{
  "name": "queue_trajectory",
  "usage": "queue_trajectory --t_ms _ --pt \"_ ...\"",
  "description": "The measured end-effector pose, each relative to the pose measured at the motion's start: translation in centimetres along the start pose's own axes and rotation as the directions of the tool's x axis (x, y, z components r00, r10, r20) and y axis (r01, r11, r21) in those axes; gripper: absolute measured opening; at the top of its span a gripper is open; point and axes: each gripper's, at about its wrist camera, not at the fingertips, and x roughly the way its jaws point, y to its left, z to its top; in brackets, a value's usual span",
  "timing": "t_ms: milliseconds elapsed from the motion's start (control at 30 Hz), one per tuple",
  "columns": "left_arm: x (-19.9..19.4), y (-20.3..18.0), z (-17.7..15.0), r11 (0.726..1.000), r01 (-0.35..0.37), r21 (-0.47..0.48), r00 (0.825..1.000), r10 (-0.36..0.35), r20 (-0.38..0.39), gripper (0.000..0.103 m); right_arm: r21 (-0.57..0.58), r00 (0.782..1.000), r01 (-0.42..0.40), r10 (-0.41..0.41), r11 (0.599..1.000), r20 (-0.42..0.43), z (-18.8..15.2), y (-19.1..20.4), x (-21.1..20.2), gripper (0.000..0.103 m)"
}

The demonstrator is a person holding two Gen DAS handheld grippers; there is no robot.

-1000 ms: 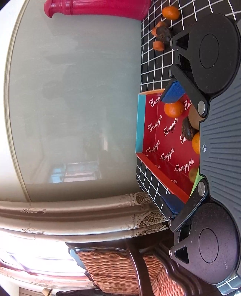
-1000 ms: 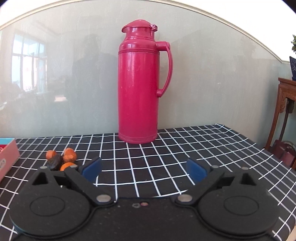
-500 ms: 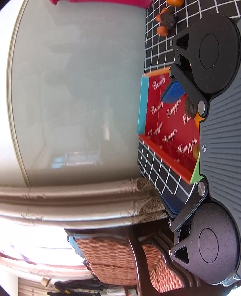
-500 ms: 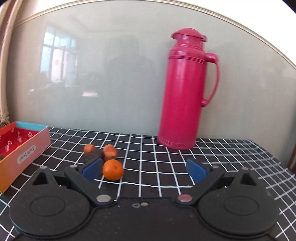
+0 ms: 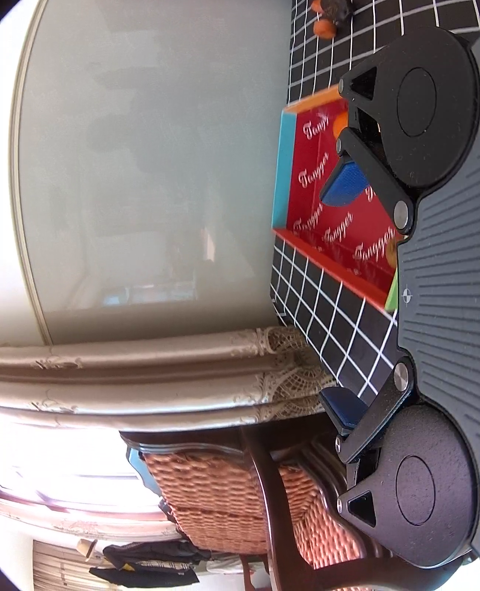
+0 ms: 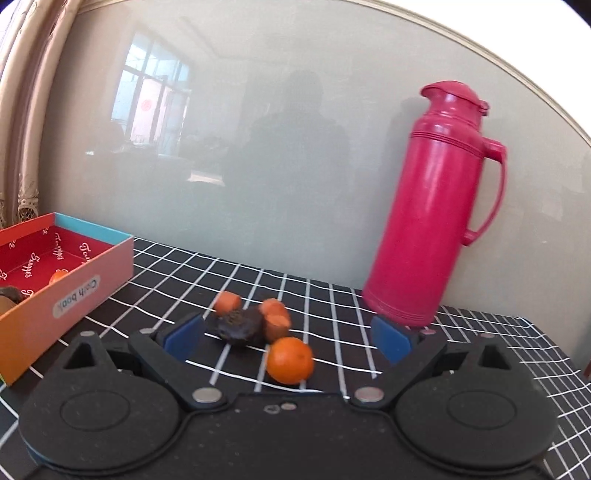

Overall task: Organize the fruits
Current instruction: 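Move the right gripper to another dark round fruit and grasp it, then carry the dark fruit with the right gripper into the red box and release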

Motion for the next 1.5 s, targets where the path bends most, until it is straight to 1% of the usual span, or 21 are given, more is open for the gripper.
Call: queue_trajectory --t_ms 133,233,333,400,500,567,633,733,800,867,1033,1167,1233,1267,1300,1400,1500 --pt "0.8 1.1 0.1 0.999 -0.039 -0.015 0.999 0.039 -0.003 0.103 -0.006 1.0 -0.011 0.011 1.0 -0.018 0.4 1.5 1.3 0.096" --pt "1.4 2.2 0.1 0.998 -0.058 -0.029 0.998 0.058 -0.008 0.103 -0.023 0.999 -0.013 0.013 1.0 -0.032 0.5 2.5 2.5 0.094" --pt "2.1 3.3 0.1 0.995 -0.085 -0.049 0.996 0.084 -0.019 0.103 -0.042 0.999 -0.003 0.001 0.999 -0.051 0.7 3.3 3.8 0.087" --pt "2.7 3.9 0.2 0.993 -0.093 -0.07 0.995 0.092 -0.029 0.103 -0.05 0.997 0.004 -0.007 0.999 -0.071 0.7 3.6 4.9 0.076" --pt "3.4 4.4 0.2 0.99 -0.095 -0.1 0.995 0.091 -0.047 0.103 -0.053 0.994 0.012 -0.017 0.999 -0.105 0.5 3.9 6.4 0.067" --pt "3.7 4.4 0.3 0.99 -0.093 -0.106 0.995 0.088 -0.047 0.103 -0.054 0.992 0.015 -0.022 0.998 -0.127 0.6 4.0 7.3 0.063" --pt "4.0 4.2 0.3 0.991 -0.093 -0.095 0.995 0.089 -0.042 0.103 -0.06 0.989 0.017 -0.025 0.998 -0.144 0.7 4.3 8.0 0.062" --pt "4.4 4.0 0.3 0.993 -0.092 -0.073 0.995 0.089 -0.043 0.103 -0.071 0.986 0.013 -0.025 0.997 -0.167 0.7 4.7 8.9 0.058" --pt "4.6 4.1 0.3 0.993 -0.093 -0.073 0.995 0.09 -0.049 0.103 -0.079 0.981 0.024 -0.039 0.997 -0.189 0.6 4.9 9.6 0.055" --pt "4.8 4.2 0.4 0.992 -0.093 -0.084 0.995 0.089 -0.051 0.103 -0.07 0.978 0.019 -0.033 0.997 -0.208 0.6 4.9 10.1 0.053" --pt "5.0 4.5 0.5 0.992 -0.087 -0.093 0.995 0.082 -0.056 0.103 -0.119 0.969 0.051 -0.078 0.992 -0.234 0.2 5.4 11.4 0.056" --pt "4.9 4.6 0.5 0.992 -0.08 -0.094 0.996 0.075 -0.052 0.103 -0.124 0.97 0.049 -0.077 0.991 -0.232 0.2 5.3 11.9 0.056" --pt "4.9 4.8 0.5 0.992 -0.081 -0.093 0.996 0.076 -0.055 0.103 -0.114 0.97 0.042 -0.067 0.993 -0.233 0.2 5.1 12.0 0.055" --pt "4.9 4.9 0.4 0.992 -0.082 -0.094 0.995 0.077 -0.056 0.103 -0.105 0.97 0.036 -0.061 0.994 -0.236 0.2 4.9 11.9 0.051" --pt "4.9 4.9 0.4 0.992 -0.083 -0.096 0.995 0.078 -0.058 0.103 -0.096 0.969 0.028 -0.051 0.995 -0.243 0.2 4.8 12.0 0.044" --pt "5.0 5.1 0.5 0.991 -0.086 -0.103 0.995 0.08 -0.061 0.103 -0.06 0.969 -0.009 -0.006 0.998 -0.248 0.4 4.5 11.6 0.043" --pt "5.0 5.1 0.4 0.991 -0.086 -0.101 0.995 0.079 -0.063 0.103 -0.059 0.968 -0.038 0.022 0.998 -0.251 0.4 4.7 11.2 0.043"
